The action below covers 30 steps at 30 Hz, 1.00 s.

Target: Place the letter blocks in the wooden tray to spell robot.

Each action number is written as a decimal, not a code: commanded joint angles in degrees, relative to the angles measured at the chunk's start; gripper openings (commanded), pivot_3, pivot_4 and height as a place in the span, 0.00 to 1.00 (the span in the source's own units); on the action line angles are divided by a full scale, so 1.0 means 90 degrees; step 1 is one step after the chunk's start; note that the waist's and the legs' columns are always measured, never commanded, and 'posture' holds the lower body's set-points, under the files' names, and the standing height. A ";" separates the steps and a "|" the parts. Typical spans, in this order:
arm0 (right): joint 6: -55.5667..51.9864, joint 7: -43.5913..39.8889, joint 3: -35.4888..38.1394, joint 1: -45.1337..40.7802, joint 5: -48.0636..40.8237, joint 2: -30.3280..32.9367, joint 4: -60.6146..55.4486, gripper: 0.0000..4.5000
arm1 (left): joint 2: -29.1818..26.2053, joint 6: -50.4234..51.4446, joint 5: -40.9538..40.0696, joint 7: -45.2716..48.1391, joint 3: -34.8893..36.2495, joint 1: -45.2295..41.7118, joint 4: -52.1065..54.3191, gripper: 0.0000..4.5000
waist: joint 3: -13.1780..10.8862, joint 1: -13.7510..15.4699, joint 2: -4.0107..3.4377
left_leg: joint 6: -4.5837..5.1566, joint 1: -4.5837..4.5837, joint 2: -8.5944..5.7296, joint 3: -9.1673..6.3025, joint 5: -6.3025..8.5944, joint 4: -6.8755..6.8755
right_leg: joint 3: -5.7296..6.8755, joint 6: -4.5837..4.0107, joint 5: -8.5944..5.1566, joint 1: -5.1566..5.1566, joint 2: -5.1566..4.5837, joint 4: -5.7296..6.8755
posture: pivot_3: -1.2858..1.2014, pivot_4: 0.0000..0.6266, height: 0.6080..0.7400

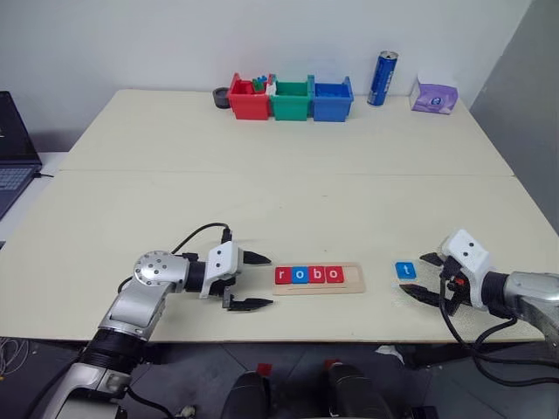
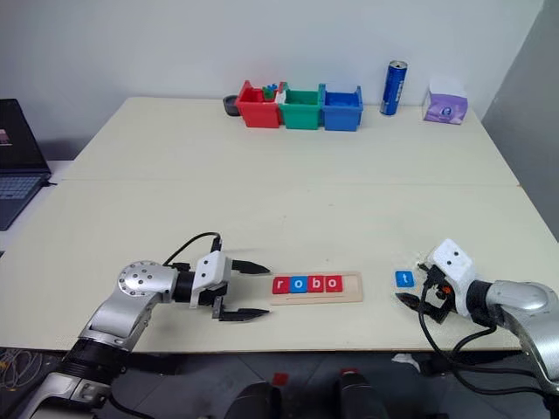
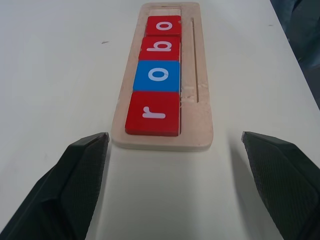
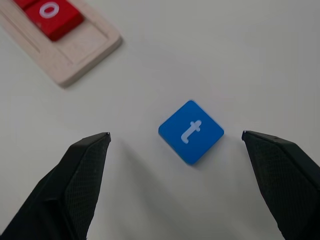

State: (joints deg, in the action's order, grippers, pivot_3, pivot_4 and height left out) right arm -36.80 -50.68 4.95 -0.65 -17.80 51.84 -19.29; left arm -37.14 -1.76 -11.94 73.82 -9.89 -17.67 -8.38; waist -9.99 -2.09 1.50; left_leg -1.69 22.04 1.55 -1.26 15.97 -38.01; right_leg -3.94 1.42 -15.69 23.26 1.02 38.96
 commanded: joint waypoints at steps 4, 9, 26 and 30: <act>0.1271 -0.0659 -0.0548 -0.0797 0.0510 0.0182 0.1043 1.00 | -0.0014 -0.0100 0.0003 -0.0019 -0.0009 0.0048 0.0228 1.00 | -0.0001 0.0004 0.0000 | 0.0000 -0.0001 0.0002 -0.0001 0.0000 -0.0002 | -0.0001 0.0000 0.0000 0.0000 0.0002 0.0003 | 0.52 0.24 1.00; 0.1500 -0.1095 -0.0900 -0.1213 0.0640 0.0209 0.1604 1.00 | -0.0029 -0.0092 0.0004 -0.0049 -0.0004 0.0113 0.0279 1.00 | -0.0001 0.0028 0.0000 | 0.0000 0.0002 0.0006 -0.0003 0.0000 -0.0001 | 0.0001 -0.0006 0.0004 0.0000 -0.0003 0.0001 | 0.52 0.24 1.00; 0.0986 -0.1305 -0.0974 -0.1547 0.0262 -0.0036 0.1024 0.33 | -0.0056 -0.0024 0.0013 -0.0098 0.0006 0.0143 0.0345 1.00 | -0.0001 0.0029 0.0000 | -0.0001 0.0002 0.0005 -0.0010 0.0000 -0.0003 | 0.0002 -0.0014 0.0009 0.0000 -0.0007 0.0004 | 0.52 0.24 1.00; 0.0830 -0.1370 -0.1403 -0.1687 0.0471 0.0025 0.0407 0.33 | -0.0045 0.0002 0.0026 -0.0104 -0.0011 0.0100 0.0354 1.00 | -0.0002 0.0026 -0.0001 | -0.0001 0.0001 0.0006 -0.0014 0.0000 -0.0002 | 0.0003 -0.0011 0.0006 0.0000 -0.0006 0.0005 | 0.52 0.24 1.00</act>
State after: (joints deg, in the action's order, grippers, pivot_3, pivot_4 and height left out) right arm -28.69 -62.45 -6.95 -14.47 -14.24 51.26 -12.17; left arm -37.06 -1.60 -11.56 73.11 -10.24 -16.17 -7.06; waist -10.01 -1.85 1.50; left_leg -1.70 22.05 1.61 -1.39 15.97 -38.04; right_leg -3.92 1.33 -15.64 23.26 0.97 39.01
